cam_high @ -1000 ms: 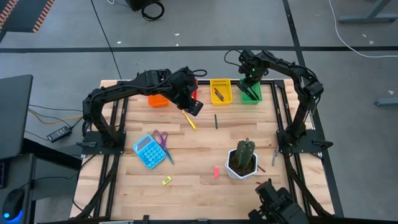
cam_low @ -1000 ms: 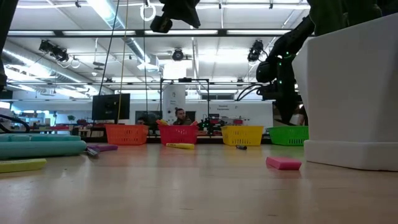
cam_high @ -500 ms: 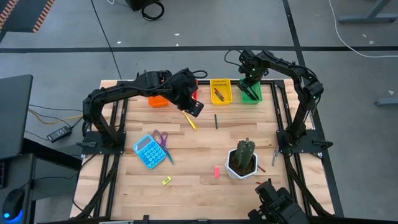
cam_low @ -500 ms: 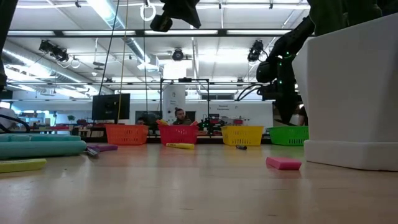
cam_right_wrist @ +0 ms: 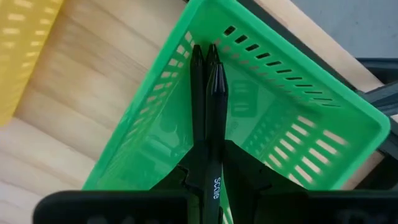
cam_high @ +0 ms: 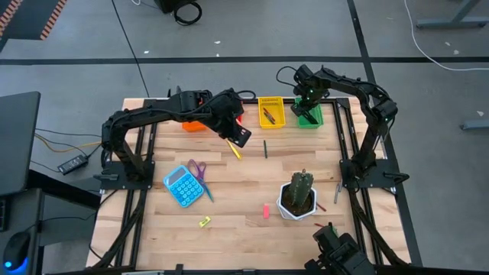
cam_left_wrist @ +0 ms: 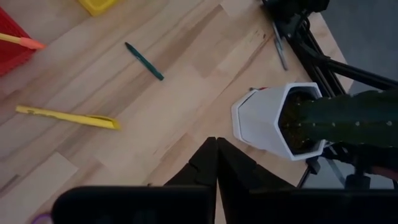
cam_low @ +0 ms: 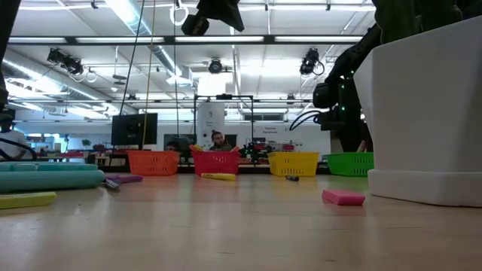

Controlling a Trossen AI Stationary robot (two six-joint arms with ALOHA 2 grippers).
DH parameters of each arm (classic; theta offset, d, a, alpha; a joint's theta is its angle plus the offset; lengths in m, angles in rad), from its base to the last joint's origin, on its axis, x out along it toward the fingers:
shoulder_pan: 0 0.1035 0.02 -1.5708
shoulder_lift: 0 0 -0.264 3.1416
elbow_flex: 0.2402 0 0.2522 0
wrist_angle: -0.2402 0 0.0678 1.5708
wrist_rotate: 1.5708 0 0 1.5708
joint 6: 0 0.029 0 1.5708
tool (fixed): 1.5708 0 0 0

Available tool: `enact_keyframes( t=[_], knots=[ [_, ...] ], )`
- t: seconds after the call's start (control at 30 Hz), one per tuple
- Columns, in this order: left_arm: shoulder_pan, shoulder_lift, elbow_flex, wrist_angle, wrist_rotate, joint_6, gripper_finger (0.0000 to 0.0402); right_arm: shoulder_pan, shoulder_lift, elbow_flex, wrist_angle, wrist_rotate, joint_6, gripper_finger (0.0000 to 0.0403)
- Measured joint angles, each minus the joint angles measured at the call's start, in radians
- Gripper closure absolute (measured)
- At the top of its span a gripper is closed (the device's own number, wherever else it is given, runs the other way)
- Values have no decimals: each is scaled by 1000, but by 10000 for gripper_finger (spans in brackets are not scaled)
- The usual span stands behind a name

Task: Sort crayons/erasers/pens/pencils in bins
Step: Put the black pen into the green bin

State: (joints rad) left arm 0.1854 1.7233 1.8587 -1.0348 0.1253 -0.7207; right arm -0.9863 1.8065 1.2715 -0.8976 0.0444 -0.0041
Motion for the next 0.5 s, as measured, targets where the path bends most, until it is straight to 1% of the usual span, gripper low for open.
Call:
enact_keyframes(
  t=[0.17, 0.37, 0.5],
  knots=[
    [0, 0, 0, 0, -2, -18, 376, 0, 0, -7, 16, -1, 0, 356],
    [-3, 0, 0, 0, -14, -66, 384, 1, 0, -7, 26, -19, 9, 356],
    [-19, 0, 0, 0, -64, -84, 389, 1, 0, -7, 26, -23, 28, 354]
  ],
)
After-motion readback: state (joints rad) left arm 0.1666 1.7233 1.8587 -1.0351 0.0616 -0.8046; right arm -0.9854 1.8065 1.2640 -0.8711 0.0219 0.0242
